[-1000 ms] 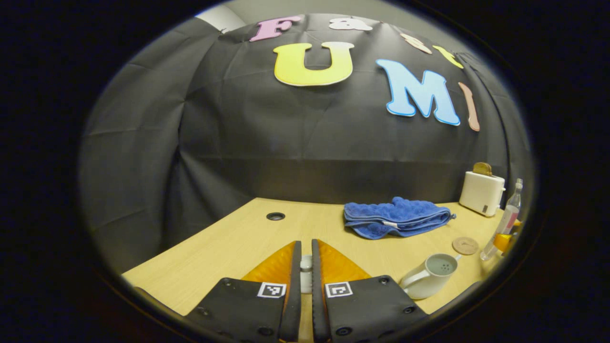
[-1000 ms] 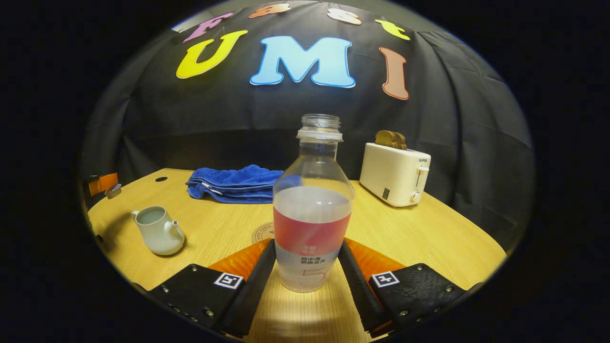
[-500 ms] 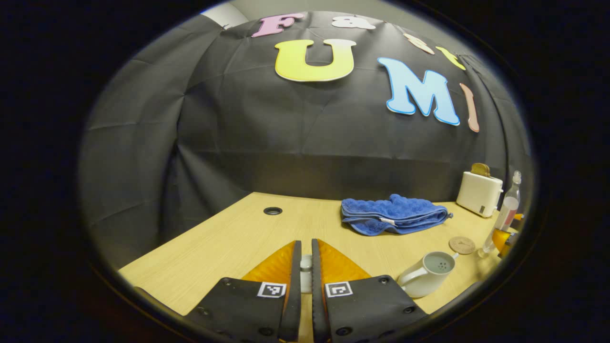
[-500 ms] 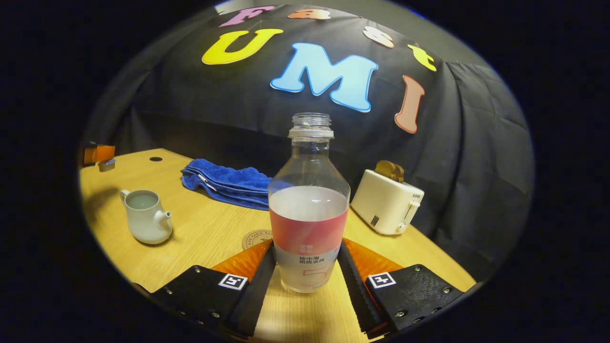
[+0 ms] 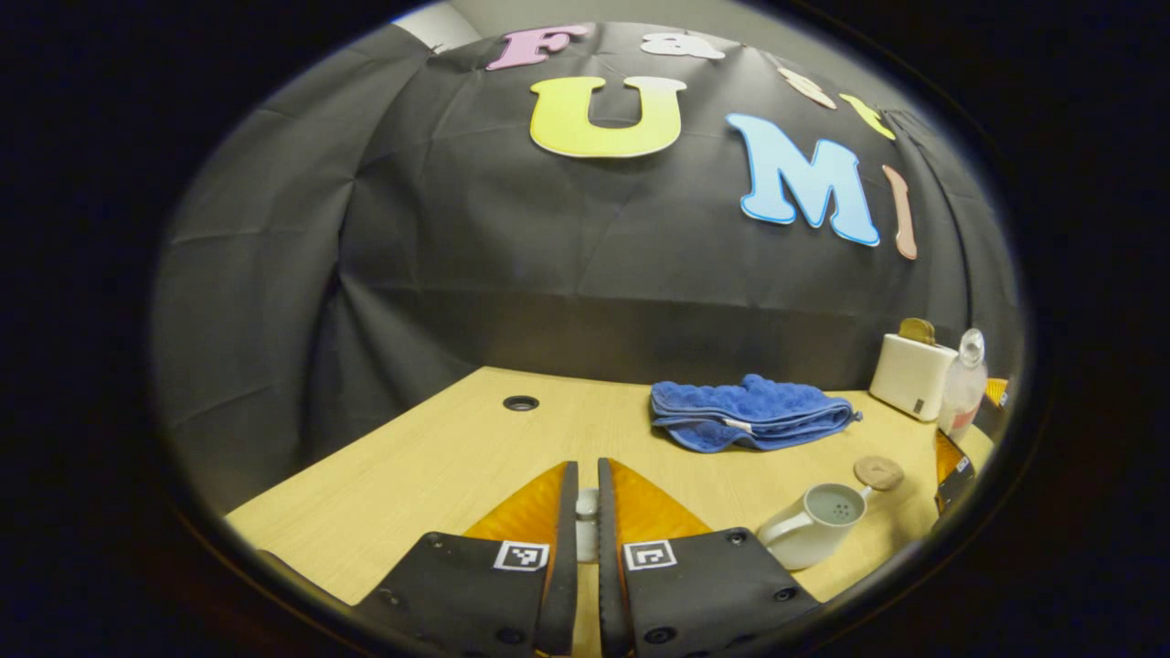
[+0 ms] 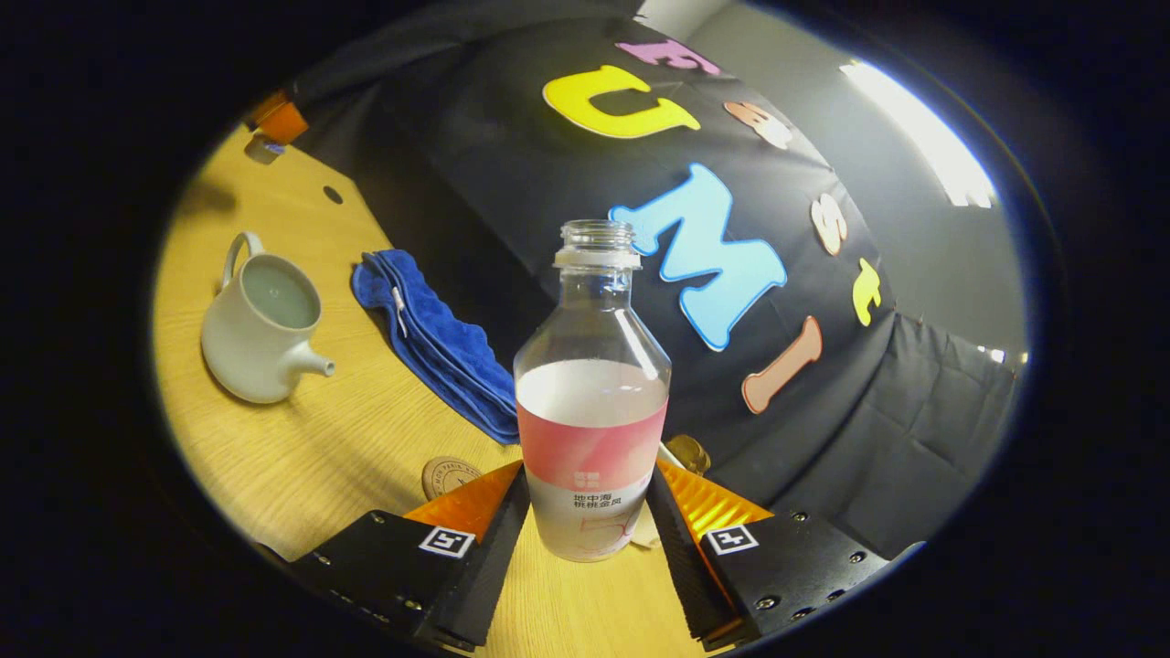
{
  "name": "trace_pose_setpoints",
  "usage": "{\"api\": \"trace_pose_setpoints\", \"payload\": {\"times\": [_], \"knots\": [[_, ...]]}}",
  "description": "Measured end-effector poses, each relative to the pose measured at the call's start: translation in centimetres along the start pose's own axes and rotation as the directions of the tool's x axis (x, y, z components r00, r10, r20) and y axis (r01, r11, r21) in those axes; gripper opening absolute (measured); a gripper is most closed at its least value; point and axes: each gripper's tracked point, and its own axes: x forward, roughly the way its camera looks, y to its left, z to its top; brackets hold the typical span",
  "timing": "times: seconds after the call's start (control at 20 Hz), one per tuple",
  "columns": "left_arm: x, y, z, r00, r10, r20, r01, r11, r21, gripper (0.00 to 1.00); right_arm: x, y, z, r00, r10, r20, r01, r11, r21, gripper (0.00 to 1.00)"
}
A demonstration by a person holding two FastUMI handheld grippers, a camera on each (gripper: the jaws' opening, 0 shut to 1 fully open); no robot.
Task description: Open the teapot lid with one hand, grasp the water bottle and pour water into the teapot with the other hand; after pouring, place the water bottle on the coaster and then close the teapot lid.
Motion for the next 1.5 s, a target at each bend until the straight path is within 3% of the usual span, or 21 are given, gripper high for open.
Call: {"api": "trace_pose_setpoints", "payload": {"times": [0.4, 0.8, 1.25, 1.5], "knots": [[0.0, 0.5, -0.3, 1.0, -0.004, -0.012, 0.004, 1.0, -0.006, 0.16, 0.6, 2.0, 1.3, 0.998, -0.024, 0.059, 0.041, 0.952, -0.304, 0.76], [0.0, 0.3, -0.8, 0.999, -0.018, -0.028, 0.018, 1.0, -0.012, 0.16, 0.5, 2.7, 2.5, 0.989, -0.003, 0.15, 0.081, 0.853, -0.515, 0.77], [0.0, 0.2, -1.1, 0.999, -0.024, -0.037, 0.023, 1.0, -0.011, 0.16, 0.6, 2.6, 3.0, 0.973, -0.023, 0.231, 0.166, 0.763, -0.625, 0.76], [0.0, 0.2, -1.1, 0.999, -0.024, -0.044, 0.023, 1.0, -0.007, 0.17, 0.7, 2.5, 2.9, 0.967, -0.028, 0.253, 0.19, 0.741, -0.644, 0.76]]}}
